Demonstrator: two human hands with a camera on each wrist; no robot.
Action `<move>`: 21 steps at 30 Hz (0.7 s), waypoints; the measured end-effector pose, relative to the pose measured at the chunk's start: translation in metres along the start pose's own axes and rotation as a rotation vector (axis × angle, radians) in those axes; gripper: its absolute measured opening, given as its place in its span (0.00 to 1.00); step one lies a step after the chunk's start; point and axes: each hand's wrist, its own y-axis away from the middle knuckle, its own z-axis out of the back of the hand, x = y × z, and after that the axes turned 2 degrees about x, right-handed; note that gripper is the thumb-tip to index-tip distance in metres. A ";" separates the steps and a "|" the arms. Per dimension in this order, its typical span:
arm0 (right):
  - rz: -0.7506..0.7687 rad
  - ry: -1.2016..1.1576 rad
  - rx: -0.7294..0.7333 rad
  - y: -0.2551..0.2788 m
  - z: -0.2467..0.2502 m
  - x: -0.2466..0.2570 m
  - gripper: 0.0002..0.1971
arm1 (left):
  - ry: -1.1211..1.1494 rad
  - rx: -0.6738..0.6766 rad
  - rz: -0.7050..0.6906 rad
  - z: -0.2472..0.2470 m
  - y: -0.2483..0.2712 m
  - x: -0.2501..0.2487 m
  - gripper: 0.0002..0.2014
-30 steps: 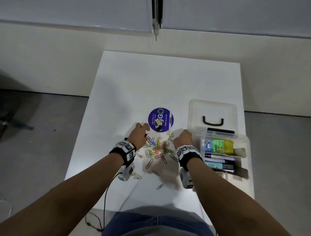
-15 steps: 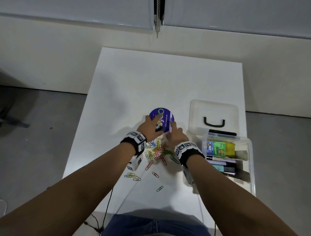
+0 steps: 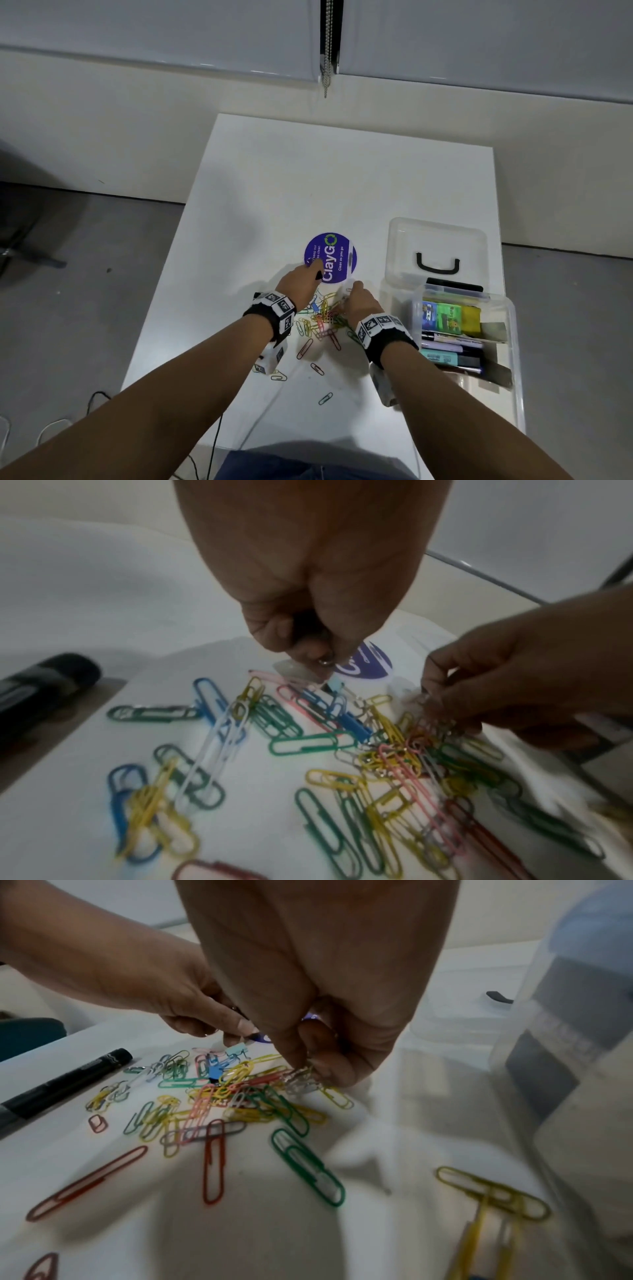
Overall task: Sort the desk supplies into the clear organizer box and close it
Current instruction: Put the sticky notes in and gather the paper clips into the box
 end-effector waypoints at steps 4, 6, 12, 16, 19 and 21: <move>0.019 -0.058 -0.083 0.006 -0.001 -0.004 0.21 | 0.190 -0.076 0.007 0.006 0.015 0.002 0.06; 0.036 -0.095 -0.135 0.009 0.001 -0.004 0.17 | 0.247 -0.111 0.009 0.010 0.023 0.000 0.08; 0.192 -0.308 -0.236 0.048 0.023 -0.001 0.05 | 0.308 -0.105 -0.073 0.016 0.049 -0.027 0.07; 0.327 -0.383 -0.328 0.094 0.051 -0.028 0.06 | 0.337 -0.080 -0.201 0.015 0.076 -0.077 0.03; 0.359 -0.444 -0.352 0.130 0.070 -0.071 0.03 | 0.310 0.007 -0.288 0.010 0.095 -0.122 0.05; 0.333 -0.449 -0.348 0.152 0.077 -0.103 0.04 | 0.271 0.081 -0.344 0.002 0.107 -0.149 0.06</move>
